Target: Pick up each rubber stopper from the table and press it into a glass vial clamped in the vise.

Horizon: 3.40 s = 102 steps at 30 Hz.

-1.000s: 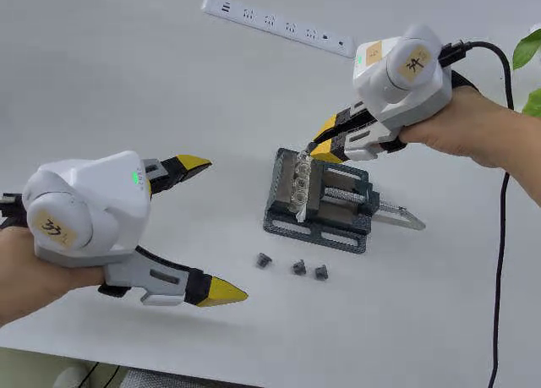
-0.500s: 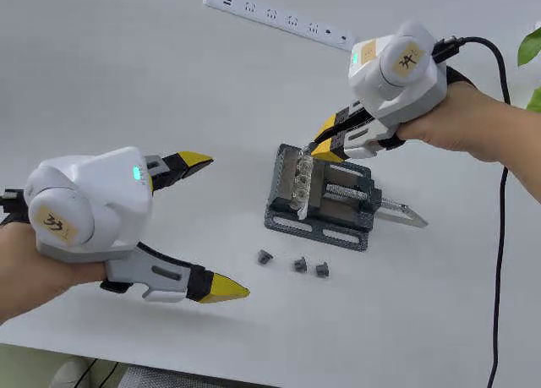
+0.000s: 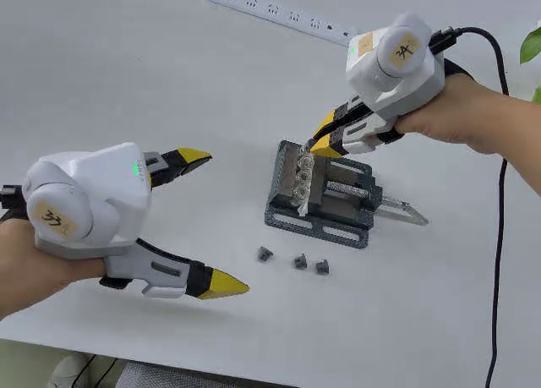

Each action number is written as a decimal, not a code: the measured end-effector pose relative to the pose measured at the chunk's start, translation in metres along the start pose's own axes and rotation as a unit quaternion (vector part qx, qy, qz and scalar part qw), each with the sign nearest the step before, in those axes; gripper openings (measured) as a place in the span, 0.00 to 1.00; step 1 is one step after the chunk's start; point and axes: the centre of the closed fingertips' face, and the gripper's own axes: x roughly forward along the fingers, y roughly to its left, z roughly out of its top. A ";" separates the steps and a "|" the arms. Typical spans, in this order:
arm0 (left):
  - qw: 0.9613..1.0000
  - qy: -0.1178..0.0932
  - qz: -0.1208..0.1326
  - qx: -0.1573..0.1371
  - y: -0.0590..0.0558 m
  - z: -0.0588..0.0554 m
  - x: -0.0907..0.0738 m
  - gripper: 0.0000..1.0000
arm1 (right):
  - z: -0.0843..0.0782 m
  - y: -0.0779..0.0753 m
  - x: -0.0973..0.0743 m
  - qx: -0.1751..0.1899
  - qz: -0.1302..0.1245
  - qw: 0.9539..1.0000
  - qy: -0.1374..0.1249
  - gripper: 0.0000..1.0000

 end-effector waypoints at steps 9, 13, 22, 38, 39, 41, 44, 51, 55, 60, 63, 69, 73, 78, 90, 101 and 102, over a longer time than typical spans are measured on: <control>1.000 -0.002 0.000 0.000 0.001 0.001 0.000 0.99 | 0.000 -0.001 0.000 -0.022 0.000 0.999 0.023 0.07; 1.000 -0.001 -0.001 0.000 0.001 0.002 0.000 0.99 | 0.001 -0.001 0.000 -0.046 -0.001 0.998 0.042 0.06; 1.000 -0.003 0.000 -0.001 0.001 0.002 -0.001 0.99 | 0.003 0.005 0.001 -0.082 0.005 0.994 0.077 0.06; 1.000 -0.004 -0.002 -0.001 0.003 0.002 0.001 0.99 | -0.001 0.000 0.000 -0.086 0.004 0.994 0.070 0.08; 1.000 -0.004 -0.002 -0.001 0.003 0.002 0.001 0.99 | -0.001 0.000 0.000 -0.086 0.004 0.994 0.069 0.08; 1.000 -0.004 -0.003 -0.001 0.003 0.002 0.001 0.99 | 0.000 0.000 0.000 -0.083 0.004 0.994 0.067 0.08; 1.000 -0.005 -0.003 -0.002 0.002 0.003 0.002 0.99 | -0.001 0.000 0.000 -0.081 0.004 0.995 0.066 0.08; 1.000 -0.005 -0.003 -0.002 0.003 0.003 0.003 0.99 | -0.001 -0.002 0.000 -0.079 0.004 0.995 0.062 0.08; 1.000 -0.006 -0.003 -0.002 0.003 0.003 0.003 0.99 | -0.001 -0.002 0.000 -0.082 0.005 0.995 0.064 0.08; 1.000 -0.005 -0.003 -0.004 0.003 0.002 0.003 0.99 | 0.000 0.000 0.000 -0.081 0.007 0.994 0.067 0.07; 1.000 -0.006 -0.002 -0.004 0.003 0.002 0.003 0.99 | 0.001 -0.001 0.001 -0.081 0.010 0.994 0.070 0.07; 1.000 -0.009 -0.002 -0.005 0.003 0.005 0.003 0.99 | 0.000 0.000 0.001 -0.074 0.012 0.995 0.068 0.07; 1.000 -0.008 -0.004 -0.005 0.002 0.005 0.004 0.99 | 0.000 0.000 0.000 -0.079 0.010 0.995 0.068 0.07; 1.000 -0.006 -0.004 -0.003 0.002 0.003 0.003 0.99 | 0.000 0.001 0.001 -0.071 0.009 0.996 0.059 0.08; 1.000 -0.007 -0.002 -0.004 0.002 0.004 0.002 0.99 | 0.006 0.004 -0.004 -0.064 0.007 0.997 0.043 0.12; 1.000 -0.005 -0.005 -0.002 0.001 0.005 0.003 0.99 | 0.005 -0.001 -0.013 -0.060 -0.003 0.998 0.027 0.04; 1.000 -0.004 -0.005 -0.001 0.001 0.005 0.003 0.99 | 0.005 -0.001 -0.012 -0.060 -0.002 0.998 0.027 0.04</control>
